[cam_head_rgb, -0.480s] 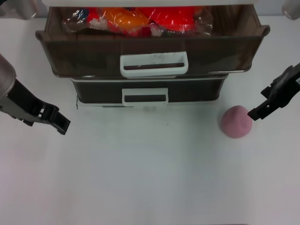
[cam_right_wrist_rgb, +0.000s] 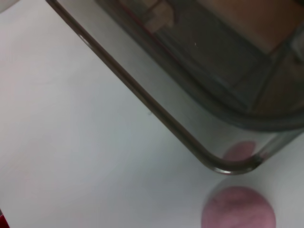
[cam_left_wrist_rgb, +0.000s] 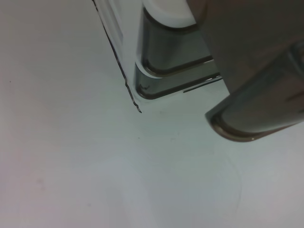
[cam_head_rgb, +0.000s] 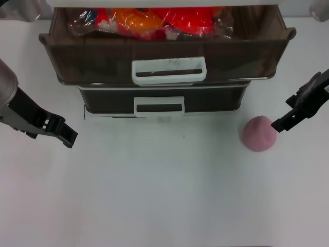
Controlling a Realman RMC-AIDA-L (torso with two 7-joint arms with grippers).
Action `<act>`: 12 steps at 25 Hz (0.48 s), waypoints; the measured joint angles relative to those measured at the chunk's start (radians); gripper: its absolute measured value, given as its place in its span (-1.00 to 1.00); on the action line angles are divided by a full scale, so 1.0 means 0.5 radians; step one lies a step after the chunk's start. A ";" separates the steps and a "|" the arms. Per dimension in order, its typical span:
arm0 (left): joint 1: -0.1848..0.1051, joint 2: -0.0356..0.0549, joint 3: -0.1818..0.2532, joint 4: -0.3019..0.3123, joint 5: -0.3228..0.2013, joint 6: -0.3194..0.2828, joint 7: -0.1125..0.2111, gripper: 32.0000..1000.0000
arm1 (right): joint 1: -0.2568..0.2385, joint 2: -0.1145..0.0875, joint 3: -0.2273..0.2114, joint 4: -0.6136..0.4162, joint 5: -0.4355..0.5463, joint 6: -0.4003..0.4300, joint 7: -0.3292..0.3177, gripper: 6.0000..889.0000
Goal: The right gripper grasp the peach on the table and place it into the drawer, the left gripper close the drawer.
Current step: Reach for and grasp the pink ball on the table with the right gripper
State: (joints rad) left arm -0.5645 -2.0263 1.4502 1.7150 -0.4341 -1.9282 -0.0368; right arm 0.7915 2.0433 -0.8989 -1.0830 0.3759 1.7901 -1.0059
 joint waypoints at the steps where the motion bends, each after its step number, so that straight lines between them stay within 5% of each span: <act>1: 0.000 0.000 -0.002 0.000 0.000 0.000 0.000 0.59 | 0.000 0.000 0.000 0.000 0.000 0.000 -0.001 0.84; 7: 0.000 0.000 0.004 0.003 0.000 0.002 0.002 0.59 | -0.023 0.000 0.000 0.002 0.000 -0.027 -0.013 0.82; 12: 0.000 -0.013 0.003 0.003 -0.003 0.016 0.023 0.59 | -0.147 0.000 0.009 0.061 0.003 -0.223 -0.016 0.80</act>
State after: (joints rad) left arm -0.5645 -2.0328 1.4519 1.7166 -0.4353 -1.9202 -0.0252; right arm 0.7179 2.0430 -0.8944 -1.0523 0.3773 1.6788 -1.0139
